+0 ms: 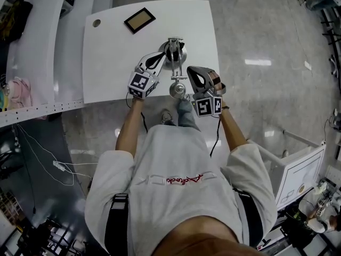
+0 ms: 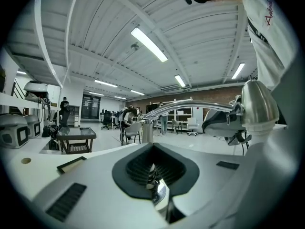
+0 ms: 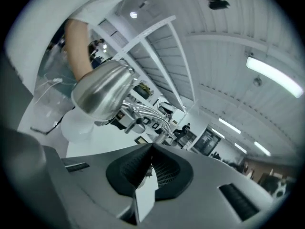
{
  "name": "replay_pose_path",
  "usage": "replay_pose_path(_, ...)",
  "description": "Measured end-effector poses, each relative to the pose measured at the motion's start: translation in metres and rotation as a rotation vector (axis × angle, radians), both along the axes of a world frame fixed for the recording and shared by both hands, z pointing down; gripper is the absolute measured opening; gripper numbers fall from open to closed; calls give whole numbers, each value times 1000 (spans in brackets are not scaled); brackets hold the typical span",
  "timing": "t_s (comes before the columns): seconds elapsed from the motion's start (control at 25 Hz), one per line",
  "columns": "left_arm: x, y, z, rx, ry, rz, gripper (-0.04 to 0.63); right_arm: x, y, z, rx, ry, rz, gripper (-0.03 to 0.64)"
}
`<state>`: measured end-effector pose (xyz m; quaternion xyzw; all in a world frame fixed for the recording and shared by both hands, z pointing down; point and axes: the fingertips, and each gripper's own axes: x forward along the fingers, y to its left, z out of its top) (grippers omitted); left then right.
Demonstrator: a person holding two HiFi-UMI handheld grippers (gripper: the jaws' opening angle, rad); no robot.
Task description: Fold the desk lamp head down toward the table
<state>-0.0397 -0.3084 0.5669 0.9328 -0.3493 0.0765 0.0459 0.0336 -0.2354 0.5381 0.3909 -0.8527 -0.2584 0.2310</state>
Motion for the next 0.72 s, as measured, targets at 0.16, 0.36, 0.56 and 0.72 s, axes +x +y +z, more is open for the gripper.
replay_pose_path(0.16,1,8,-2,-7,12,3,25,19,-10,-5,-168,-305,123,31)
replay_pose_path(0.36,-4,19,-7,-4,47,-7,25,35,-12,1,-352,-665,257,31)
replay_pose_path(0.56,-9,34,-13,2,61,-12,24,39,-1,7,-454,-872,317,31)
replay_pose_path(0.72,-12,51,-14,11,49,-4,25,32,16,5,-440,-850,312,31)
